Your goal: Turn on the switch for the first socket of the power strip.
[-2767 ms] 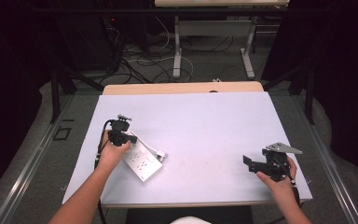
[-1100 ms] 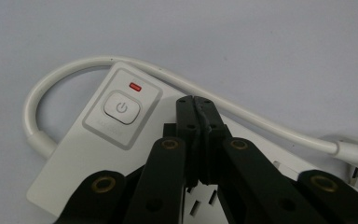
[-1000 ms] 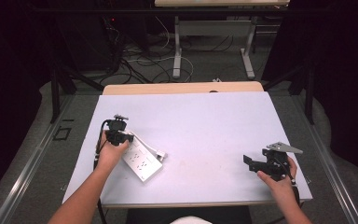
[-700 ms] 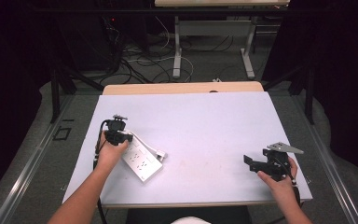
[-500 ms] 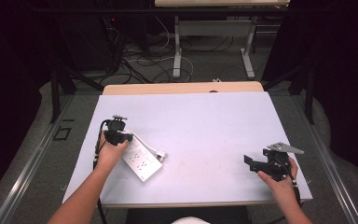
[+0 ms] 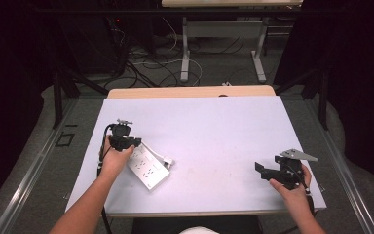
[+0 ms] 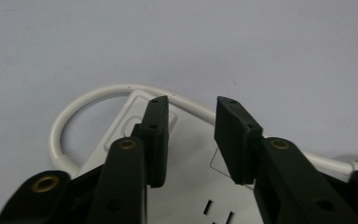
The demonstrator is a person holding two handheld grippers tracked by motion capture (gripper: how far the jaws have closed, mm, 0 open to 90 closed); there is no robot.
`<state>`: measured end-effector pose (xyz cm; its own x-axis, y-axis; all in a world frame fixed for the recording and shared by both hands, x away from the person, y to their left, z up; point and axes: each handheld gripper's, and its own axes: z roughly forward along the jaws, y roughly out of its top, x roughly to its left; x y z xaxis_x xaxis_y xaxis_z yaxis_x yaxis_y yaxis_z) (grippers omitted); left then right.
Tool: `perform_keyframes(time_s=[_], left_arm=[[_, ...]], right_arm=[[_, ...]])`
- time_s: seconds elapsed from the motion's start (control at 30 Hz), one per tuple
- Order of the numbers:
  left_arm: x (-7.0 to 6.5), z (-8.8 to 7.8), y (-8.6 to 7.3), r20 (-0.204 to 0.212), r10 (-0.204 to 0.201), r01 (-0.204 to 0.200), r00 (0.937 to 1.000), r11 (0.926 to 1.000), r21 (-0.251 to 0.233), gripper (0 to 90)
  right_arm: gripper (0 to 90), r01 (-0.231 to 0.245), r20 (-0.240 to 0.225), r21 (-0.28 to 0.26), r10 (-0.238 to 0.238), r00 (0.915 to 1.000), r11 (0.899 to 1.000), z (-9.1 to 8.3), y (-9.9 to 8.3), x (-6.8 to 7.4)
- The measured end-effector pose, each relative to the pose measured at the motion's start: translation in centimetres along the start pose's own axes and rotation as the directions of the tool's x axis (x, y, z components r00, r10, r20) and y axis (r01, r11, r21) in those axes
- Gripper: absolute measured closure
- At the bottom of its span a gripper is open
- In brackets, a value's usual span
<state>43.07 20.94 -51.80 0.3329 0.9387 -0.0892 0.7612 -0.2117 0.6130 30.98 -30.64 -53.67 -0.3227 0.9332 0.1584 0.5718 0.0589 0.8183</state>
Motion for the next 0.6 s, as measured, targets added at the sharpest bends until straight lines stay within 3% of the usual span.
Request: perform_keyframes(time_s=[0.6], left_arm=[[1.00, -0.50, 0.17, -0.025, -0.007, 0.006, 0.9997, 0.9990, -0.044, 37.0]], right_arm=[[12.6, -0.004, 0.004, -0.007, 0.004, 1.0000, 1.000, 0.10, -0.05, -0.10]])
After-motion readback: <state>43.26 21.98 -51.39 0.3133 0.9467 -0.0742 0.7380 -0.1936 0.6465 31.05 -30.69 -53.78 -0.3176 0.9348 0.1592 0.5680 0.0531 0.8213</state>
